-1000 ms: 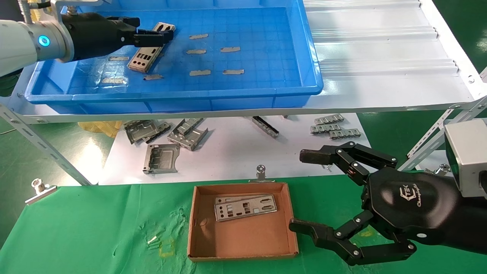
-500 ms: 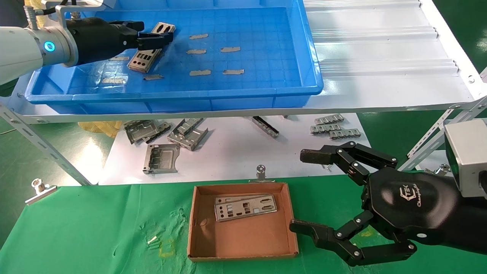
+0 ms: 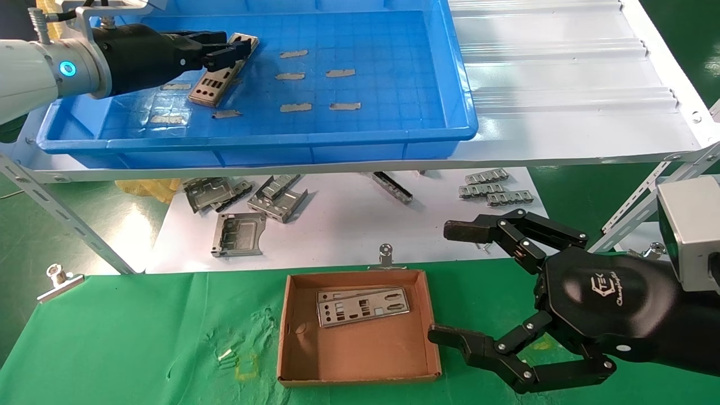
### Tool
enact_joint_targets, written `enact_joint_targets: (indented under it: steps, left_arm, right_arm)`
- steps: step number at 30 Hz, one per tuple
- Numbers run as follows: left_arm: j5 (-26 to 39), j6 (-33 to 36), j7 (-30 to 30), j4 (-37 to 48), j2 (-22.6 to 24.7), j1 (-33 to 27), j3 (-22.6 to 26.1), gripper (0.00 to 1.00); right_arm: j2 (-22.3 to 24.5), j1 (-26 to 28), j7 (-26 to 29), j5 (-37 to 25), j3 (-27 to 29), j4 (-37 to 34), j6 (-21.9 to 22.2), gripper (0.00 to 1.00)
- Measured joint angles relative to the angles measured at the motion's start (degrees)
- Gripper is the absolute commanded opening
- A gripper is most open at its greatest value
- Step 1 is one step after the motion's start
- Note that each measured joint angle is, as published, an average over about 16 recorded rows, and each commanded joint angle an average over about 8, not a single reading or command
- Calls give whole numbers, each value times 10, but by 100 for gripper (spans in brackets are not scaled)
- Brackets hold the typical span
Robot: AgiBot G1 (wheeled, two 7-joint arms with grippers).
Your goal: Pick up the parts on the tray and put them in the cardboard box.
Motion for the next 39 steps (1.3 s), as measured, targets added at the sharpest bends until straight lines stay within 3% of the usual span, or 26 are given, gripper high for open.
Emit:
enact_joint_targets:
  steps: [24,31,39]
  left_arm:
    - [-15,27,15,-11,-16,-29,-11,0]
    - [-24,93,22,-21,-30,-46,-16,0]
    - [-34,229,35,-35,-46,-58,-20,0]
  right_arm:
    - [0,0,0,0,0,0,0,100]
    - [0,0,0,0,0,0,0,100]
    - [0,0,0,0,0,0,0,100]
